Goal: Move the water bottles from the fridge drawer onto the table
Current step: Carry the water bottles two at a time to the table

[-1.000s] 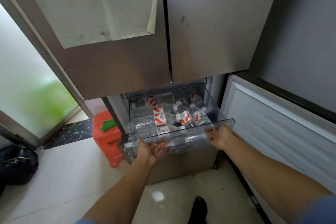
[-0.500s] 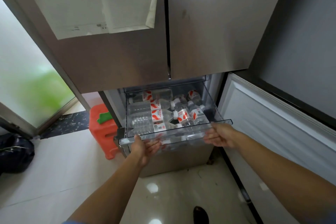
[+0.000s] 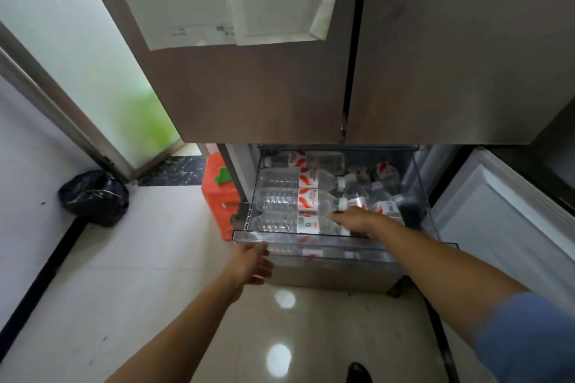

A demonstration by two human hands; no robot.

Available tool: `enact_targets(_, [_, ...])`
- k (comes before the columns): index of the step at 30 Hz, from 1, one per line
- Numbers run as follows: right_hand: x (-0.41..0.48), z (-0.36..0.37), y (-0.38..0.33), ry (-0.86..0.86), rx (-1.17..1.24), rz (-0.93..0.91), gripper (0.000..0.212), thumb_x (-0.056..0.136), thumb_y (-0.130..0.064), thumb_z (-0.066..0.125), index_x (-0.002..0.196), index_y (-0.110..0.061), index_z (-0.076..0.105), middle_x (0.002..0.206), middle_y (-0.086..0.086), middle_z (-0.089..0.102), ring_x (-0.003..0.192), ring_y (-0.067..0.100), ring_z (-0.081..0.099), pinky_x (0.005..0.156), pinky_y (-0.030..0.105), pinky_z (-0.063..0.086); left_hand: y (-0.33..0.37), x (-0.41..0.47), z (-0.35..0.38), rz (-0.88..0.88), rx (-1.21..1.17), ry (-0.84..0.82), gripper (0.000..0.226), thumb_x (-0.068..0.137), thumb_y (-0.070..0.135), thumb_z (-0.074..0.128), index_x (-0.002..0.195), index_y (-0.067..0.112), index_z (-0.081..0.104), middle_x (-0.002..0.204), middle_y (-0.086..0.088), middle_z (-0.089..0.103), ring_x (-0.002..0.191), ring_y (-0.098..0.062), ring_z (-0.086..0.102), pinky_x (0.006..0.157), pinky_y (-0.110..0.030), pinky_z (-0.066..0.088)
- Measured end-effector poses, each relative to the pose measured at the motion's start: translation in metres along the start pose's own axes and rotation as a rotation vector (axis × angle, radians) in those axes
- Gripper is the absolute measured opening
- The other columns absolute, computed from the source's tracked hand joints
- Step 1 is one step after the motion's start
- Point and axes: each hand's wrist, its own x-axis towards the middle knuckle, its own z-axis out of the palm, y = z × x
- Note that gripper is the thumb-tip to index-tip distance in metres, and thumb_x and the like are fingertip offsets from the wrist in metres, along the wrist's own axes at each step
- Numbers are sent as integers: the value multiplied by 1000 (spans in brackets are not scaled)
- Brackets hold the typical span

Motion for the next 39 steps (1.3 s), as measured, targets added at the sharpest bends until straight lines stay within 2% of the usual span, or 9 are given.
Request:
enact_targets(3, [11,3,-4,-134,56,0,75,90,-65,44,148,-19,33,157,8,25,142,30,27,114,43,26,5,-1,-8,29,43,93,27,98,24,46,92,1,60,78,-15,65,64,-24,59,57,-27,42])
enact_targets(5, [12,2,-2,-138,73,5,82,84,-72,44,145,-18,36,149,12,39,132,29,42,106,42,35,9,1,-13,81,124,184,26,96,22,50,85,2,62,76,-15,67,61,-24,60,55,-28,43])
enact_targets(7, [11,0,1,-88,217,-7,81,77,-76,50,129,-13,49,103,12,65,78,19,64,70,31,50,17,4,-20,170,240,294,25,92,21,54,76,5,64,71,-12,70,57,-24,64,58,-33,50])
enact_targets(9, [8,-3,1,2,345,-61,60,88,-61,52,111,-6,57,71,7,59,48,12,45,46,23,36,30,7,-26,240,307,362,25,90,24,56,72,8,64,66,-9,70,59,-24,67,64,-39,55])
enact_targets(14, [-19,-32,9,326,412,-238,28,92,-27,56,75,-7,66,71,10,63,68,23,58,64,31,45,71,21,-24,390,418,373,25,93,24,53,74,12,63,68,-8,69,65,-25,67,72,-43,57])
enact_targets(18, [-59,-71,42,539,289,-273,36,89,-23,57,55,-11,53,57,5,53,60,22,52,57,32,34,96,38,6,538,629,308,18,94,26,53,83,15,61,77,-5,67,71,-21,64,75,-42,57])
enact_targets(27, [-106,-94,79,775,-16,-228,33,91,-31,56,60,-26,45,68,0,55,66,20,54,51,27,30,105,83,118,839,1402,24,49,93,40,51,138,20,42,135,-9,49,124,-28,46,102,-41,39])
enact_targets(32, [-95,-92,79,757,-90,-234,24,94,-39,52,78,-22,55,74,-3,55,69,15,52,49,18,26,105,116,137,840,1705,-28,56,95,48,44,142,17,37,142,-11,46,130,-31,40,109,-44,27])
enact_targets(39, [-81,-85,87,737,-80,-261,27,94,-39,53,97,-16,67,79,-4,57,71,13,52,51,15,26,112,116,136,946,1767,-55,55,93,50,47,138,19,40,142,-9,45,131,-32,38,110,-50,25])
